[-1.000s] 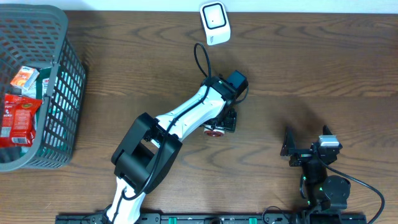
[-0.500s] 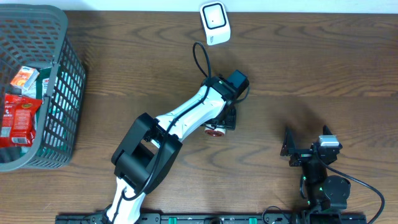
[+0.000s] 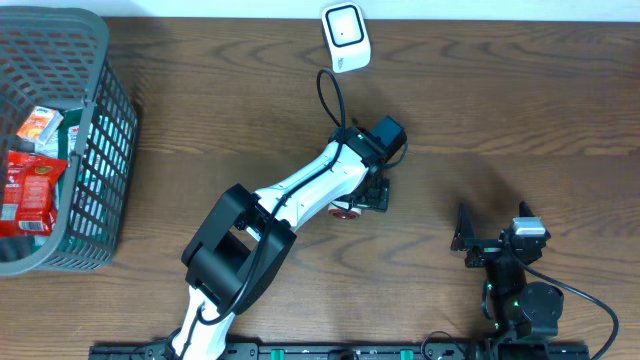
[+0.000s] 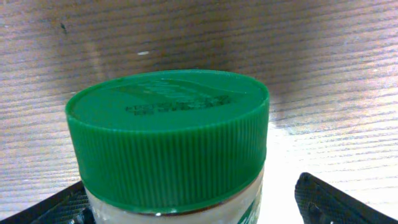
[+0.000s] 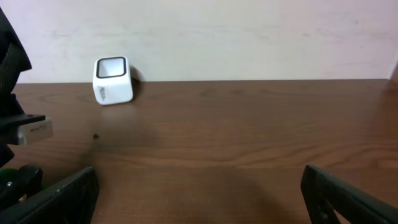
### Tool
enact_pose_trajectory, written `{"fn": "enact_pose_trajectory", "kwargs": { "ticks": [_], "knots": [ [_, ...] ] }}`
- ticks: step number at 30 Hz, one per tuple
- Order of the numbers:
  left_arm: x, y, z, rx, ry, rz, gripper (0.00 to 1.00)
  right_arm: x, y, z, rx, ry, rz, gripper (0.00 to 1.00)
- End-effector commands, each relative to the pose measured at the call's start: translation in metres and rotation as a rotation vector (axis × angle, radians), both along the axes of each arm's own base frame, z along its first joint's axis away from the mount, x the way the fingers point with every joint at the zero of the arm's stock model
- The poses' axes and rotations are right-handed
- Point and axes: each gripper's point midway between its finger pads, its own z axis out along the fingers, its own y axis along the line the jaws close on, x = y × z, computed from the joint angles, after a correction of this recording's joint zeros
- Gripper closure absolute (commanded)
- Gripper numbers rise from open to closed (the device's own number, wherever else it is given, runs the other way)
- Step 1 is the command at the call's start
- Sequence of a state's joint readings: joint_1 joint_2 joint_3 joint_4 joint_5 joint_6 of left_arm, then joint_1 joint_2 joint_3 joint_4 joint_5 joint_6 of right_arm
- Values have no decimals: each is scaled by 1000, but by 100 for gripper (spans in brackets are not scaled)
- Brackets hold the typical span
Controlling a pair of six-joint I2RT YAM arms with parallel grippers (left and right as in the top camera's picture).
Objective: Scan the item barcode
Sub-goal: 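Hold the jar lid under the scanner with the left gripper, then release the jar on the table center and withdraw the left gripper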
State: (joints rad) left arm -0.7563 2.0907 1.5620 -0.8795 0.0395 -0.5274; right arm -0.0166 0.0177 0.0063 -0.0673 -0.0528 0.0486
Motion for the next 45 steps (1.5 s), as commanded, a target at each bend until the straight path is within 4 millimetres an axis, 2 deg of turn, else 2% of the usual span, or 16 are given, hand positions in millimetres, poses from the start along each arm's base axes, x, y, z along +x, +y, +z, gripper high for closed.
{"fn": "enact_pose_trajectory", "kwargs": {
  "ticks": [1, 9, 14, 20, 24, 29, 30, 34, 36, 38, 41, 42, 45],
  "knots": [
    [13, -4, 27, -27, -77, 9, 4, 0, -3, -2, -1, 5, -12, 1],
    [24, 4, 47, 1, -165, 10, 3, 0, -3, -2, -1, 6, -12, 1],
    [34, 13, 70, -8, -222, 9, 3, 0, -3, -2, -1, 6, -12, 1],
    [47, 42, 125, -43, -288, 39, 3, 0, -3, -2, -1, 6, -12, 1],
    [57, 80, 176, -44, -340, 61, 4, 0, -3, -2, -1, 6, -12, 1],
    [77, 165, 258, -25, -463, 227, 4, 0, -3, -2, -1, 5, -12, 1],
    [82, 212, 293, -13, -527, 322, 4, 0, -3, -2, -1, 5, -12, 1],
    [79, 307, 337, 26, -632, 555, 4, 0, -3, -2, -1, 6, -12, 1],
    [71, 354, 345, 60, -656, 677, 4, 0, -3, -2, -1, 6, -12, 1],
    [58, 399, 345, 103, -652, 795, 4, 0, -3, -2, -1, 5, -12, 1],
    [39, 450, 334, 156, -615, 932, 3, 0, -3, -2, -1, 5, -12, 1],
    [22, 486, 318, 194, -560, 1024, 0, 0, -3, -2, -1, 6, -12, 1],
    [4, 516, 291, 237, -461, 1078, 0, 0, -3, -2, -1, 6, -12, 1]
  ]
}}
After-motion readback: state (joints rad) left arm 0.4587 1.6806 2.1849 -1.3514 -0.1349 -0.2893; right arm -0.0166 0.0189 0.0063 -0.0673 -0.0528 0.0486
